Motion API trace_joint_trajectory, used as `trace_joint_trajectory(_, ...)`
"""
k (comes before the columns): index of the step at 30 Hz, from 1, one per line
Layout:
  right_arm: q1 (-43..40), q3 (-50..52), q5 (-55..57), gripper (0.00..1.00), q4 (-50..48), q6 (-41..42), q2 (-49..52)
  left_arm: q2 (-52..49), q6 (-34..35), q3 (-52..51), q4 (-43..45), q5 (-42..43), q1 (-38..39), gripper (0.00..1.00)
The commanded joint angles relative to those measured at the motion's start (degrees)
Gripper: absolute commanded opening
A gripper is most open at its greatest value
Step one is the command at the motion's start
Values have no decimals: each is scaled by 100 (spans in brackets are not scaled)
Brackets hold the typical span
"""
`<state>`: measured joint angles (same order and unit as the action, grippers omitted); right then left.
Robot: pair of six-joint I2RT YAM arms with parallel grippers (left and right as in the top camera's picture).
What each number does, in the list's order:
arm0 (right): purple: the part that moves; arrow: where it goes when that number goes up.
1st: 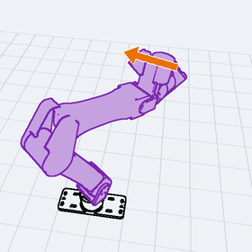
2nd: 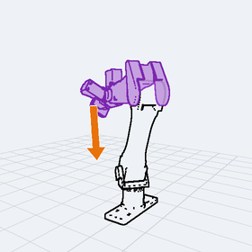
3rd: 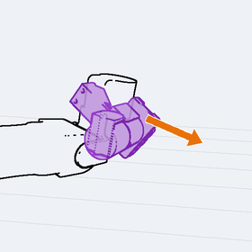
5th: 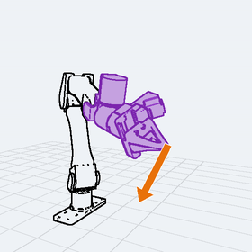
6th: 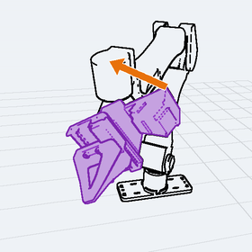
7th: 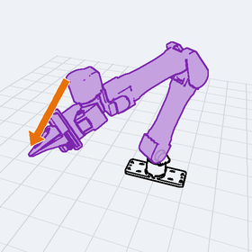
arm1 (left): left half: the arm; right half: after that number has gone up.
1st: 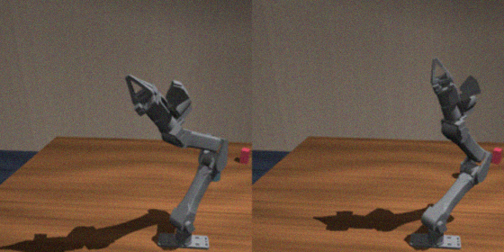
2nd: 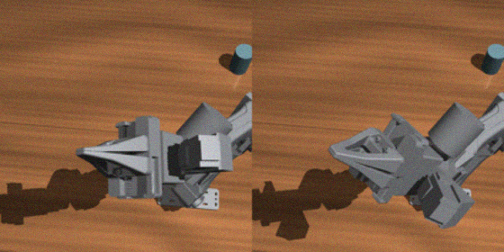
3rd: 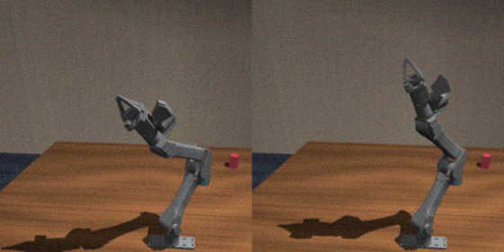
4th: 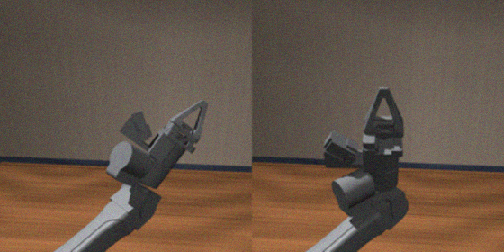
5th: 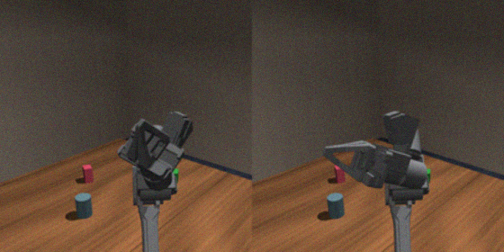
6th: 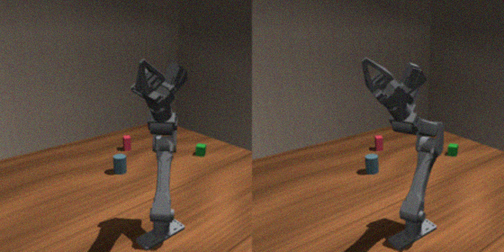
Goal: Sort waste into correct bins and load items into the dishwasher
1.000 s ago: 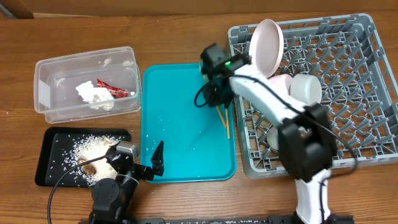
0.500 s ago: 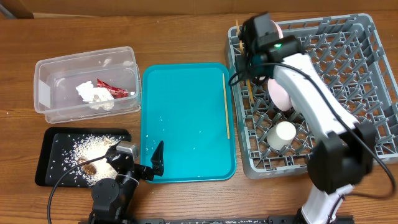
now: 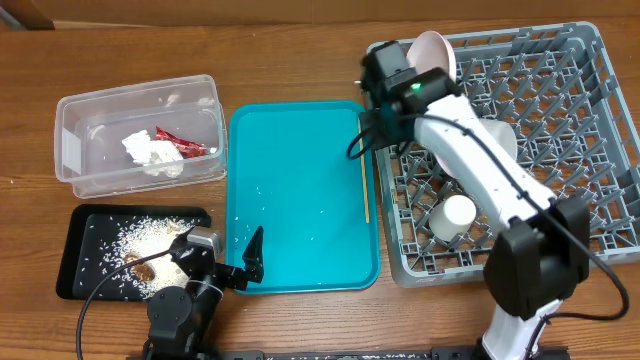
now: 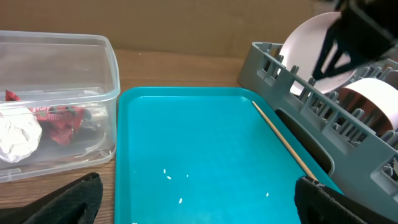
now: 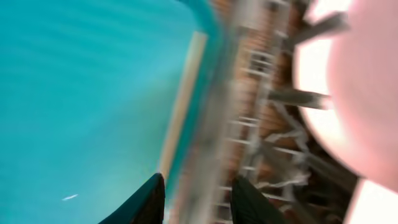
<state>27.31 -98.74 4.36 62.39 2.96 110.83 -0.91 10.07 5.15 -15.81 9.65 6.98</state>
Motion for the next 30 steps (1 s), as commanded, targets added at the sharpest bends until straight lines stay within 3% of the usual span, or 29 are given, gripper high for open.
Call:
trace_joint_trajectory(1,466,-83,-208,38,-59,35,-157,59,-90,-28,22,9,-22,100)
trace_joint_trajectory(6,815,190,149,37,-361,538,142,59,-87,-28,22,9,-22,100)
trace_joint_trajectory(10,863,426,1132,37,-627,1233,549,59,-90,-28,22,7,-22,100)
trace_joint_trajectory(20,813,457,1425,36,-765,1519,1502,59,-87,-28,22,7,-22,100)
trace_joint_trajectory(27,629,457,737,36,-595,1698,1867,59,-87,-28,22,9,-22,100)
trace_joint_trajectory(30,610,455,205,24,-577,1611,1893,59,-87,-28,22,9,-22,100)
